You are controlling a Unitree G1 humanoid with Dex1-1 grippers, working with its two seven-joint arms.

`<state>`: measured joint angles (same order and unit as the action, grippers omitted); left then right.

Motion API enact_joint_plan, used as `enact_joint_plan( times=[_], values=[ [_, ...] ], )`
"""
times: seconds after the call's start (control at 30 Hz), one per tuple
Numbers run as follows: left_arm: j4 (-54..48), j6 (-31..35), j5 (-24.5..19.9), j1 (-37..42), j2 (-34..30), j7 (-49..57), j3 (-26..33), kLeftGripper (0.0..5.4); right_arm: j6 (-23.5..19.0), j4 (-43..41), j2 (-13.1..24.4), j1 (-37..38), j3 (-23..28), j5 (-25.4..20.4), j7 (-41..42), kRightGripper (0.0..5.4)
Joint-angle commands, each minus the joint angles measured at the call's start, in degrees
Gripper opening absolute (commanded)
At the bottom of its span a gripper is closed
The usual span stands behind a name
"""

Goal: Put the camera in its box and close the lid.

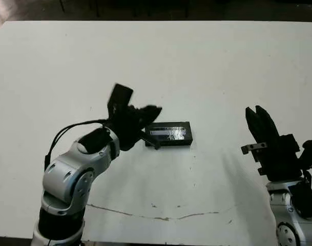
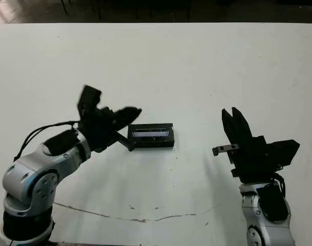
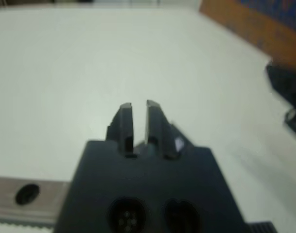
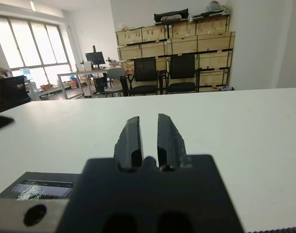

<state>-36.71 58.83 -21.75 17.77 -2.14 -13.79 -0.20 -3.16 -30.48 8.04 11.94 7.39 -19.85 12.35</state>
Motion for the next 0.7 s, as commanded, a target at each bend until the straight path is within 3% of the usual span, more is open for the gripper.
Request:
enact_joint_plan(
  times=[0.03, 0.1, 0.17, 0.27, 0.33, 0.57, 0.7],
  values=[
    [-0.5, -2.4, -2.4, -2.5, -0.5, 0.2, 5.0, 0.03, -0.2, 1.2, -0.2, 0.0, 0.1, 0.2, -0.4, 0.00],
    [-0.6, -4.5, -3.4, -4.0, -0.7, 0.5, 7.5, 0.03, -0.4, 1.1, -0.4, -0.3, -0.2, 1.2, -1.2, 0.00],
    [-0.6, -10.1, -1.7, -6.1, -1.4, 0.7, 7.9, 0.03, 0.2, 1.7, -0.6, -0.9, -0.4, 1.6, -1.2, 0.00],
    [5.9, -39.0, 14.4, -10.8, -5.9, 1.6, 2.8, 0.03, 1.2, 2.9, -1.0, -2.6, -0.6, 2.8, -1.6, 0.00],
    [10.6, -50.6, 18.8, -11.8, -5.9, 2.8, 2.8, 0.03, 1.3, 3.2, -1.6, -4.0, -0.9, 4.3, -3.0, 0.00],
    [20.0, -65.5, 18.8, -11.9, 0.7, 9.4, 5.9, 0.03, 2.6, 7.0, -5.8, -9.1, -3.4, 12.2, -10.5, 0.00],
    [23.0, -69.2, 19.2, -12.7, 1.9, 12.1, 6.3, 0.03, 3.6, 9.5, -7.3, -10.4, -5.1, 18.1, -14.3, 0.00]
  ],
)
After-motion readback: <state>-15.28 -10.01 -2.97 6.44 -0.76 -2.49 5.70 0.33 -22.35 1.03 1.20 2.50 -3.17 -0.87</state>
